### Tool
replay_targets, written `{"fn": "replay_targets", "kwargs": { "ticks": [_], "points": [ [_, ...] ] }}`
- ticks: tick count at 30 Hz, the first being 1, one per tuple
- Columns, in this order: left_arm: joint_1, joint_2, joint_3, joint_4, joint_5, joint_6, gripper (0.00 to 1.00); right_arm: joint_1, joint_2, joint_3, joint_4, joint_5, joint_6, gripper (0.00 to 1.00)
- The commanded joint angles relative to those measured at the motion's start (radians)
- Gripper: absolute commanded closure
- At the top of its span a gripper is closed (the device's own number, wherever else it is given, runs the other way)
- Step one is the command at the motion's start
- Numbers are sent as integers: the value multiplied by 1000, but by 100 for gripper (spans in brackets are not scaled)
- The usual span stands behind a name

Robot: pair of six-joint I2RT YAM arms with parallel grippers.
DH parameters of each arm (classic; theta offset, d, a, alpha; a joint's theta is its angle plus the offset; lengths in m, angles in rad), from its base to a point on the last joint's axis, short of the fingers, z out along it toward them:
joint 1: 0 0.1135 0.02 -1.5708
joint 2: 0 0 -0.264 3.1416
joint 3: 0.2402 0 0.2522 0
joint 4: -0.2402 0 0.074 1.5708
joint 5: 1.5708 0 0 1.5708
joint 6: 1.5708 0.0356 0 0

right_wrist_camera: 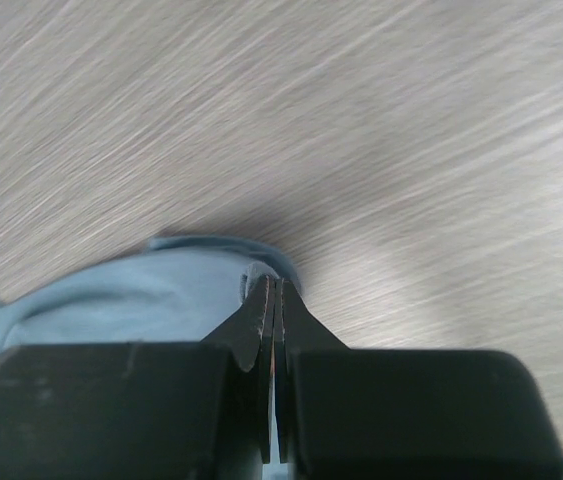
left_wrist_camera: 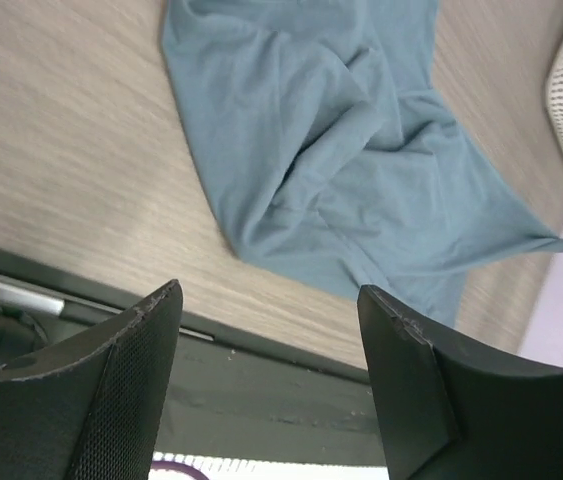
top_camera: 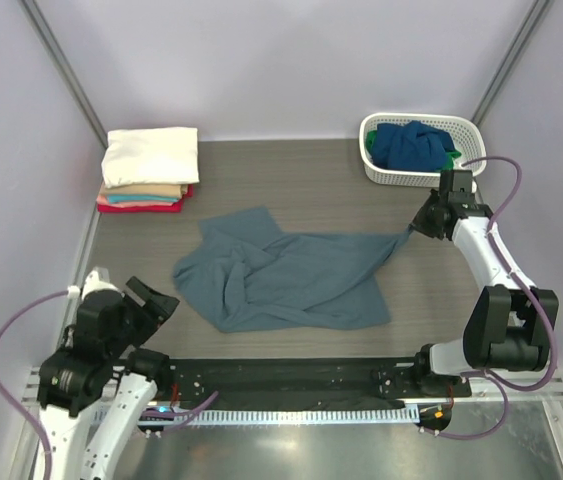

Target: Fold and stack the t-shirts

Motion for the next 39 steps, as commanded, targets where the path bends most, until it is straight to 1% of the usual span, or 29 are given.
{"fn": "replay_targets", "kwargs": {
  "ticks": [1, 3, 4, 5, 7, 8, 9, 10, 11, 12, 13, 14, 18, 19, 21, 26, 32, 35, 36, 38, 39],
  "points": [
    [1, 196, -13, 194, -19, 104, 29, 3, 8, 0, 59, -122, 3, 99],
    [1, 295, -39, 334, -27, 155, 31, 14, 10, 2, 64, -148, -2, 99],
    [3, 348, -38, 462, -30, 168, 32, 20, 8, 2, 64, -151, -2, 99],
    [0, 484, -32, 526, -30, 187, 34, 35, 8, -1, 64, -150, -3, 99],
    [0, 633, 31, 679, -27, 239, 34, 52, 8, -6, 68, -148, -3, 99],
    [0, 807, 66, 713, -31, 266, 33, 63, 11, -7, 70, -153, -3, 99],
    [0, 883, 164, 756, -34, 335, 32, 69, 13, -7, 71, -156, -3, 99],
    [0, 972, 213, 763, -41, 375, 30, 74, 16, -6, 73, -157, -3, 99],
    [1, 1113, 270, 761, -91, 401, 30, 77, 20, -4, 73, -169, -5, 99],
    [10, 1186, 313, 757, -102, 443, 30, 83, 19, -4, 71, -173, -6, 99],
    [18, 1246, 383, 751, -99, 455, 32, 86, 20, -1, 70, -176, -7, 99],
    [23, 1345, 408, 752, -106, 462, 32, 88, 14, -1, 71, -183, -8, 99],
    [62, 1516, 484, 790, -90, 462, 34, 94, 5, 0, 71, -197, -11, 99],
    [64, 1548, 505, 804, -88, 462, 36, 121, 6, 2, 73, -202, -11, 99],
    [69, 1622, 545, 800, -99, 463, 38, 126, 13, 5, 73, -211, -13, 99],
    [76, 1692, 568, 806, -116, 457, 39, 135, 31, -1, 87, -217, -16, 99],
    [79, 1758, 585, 821, -76, 442, 46, 135, 52, -3, 102, -225, -13, 99],
    [81, 1755, 562, 850, -59, 428, 54, 135, 66, -7, 108, -211, -13, 99],
    [79, 1754, 556, 850, -61, 426, 63, 135, 74, -10, 113, -208, -13, 99],
    [79, 1737, 545, 865, -39, 425, 72, 135, 86, -13, 117, -208, -11, 99],
    [81, 1732, 541, 881, -31, 425, 84, 135, 86, -18, 124, -208, -11, 99]
  ]
}}
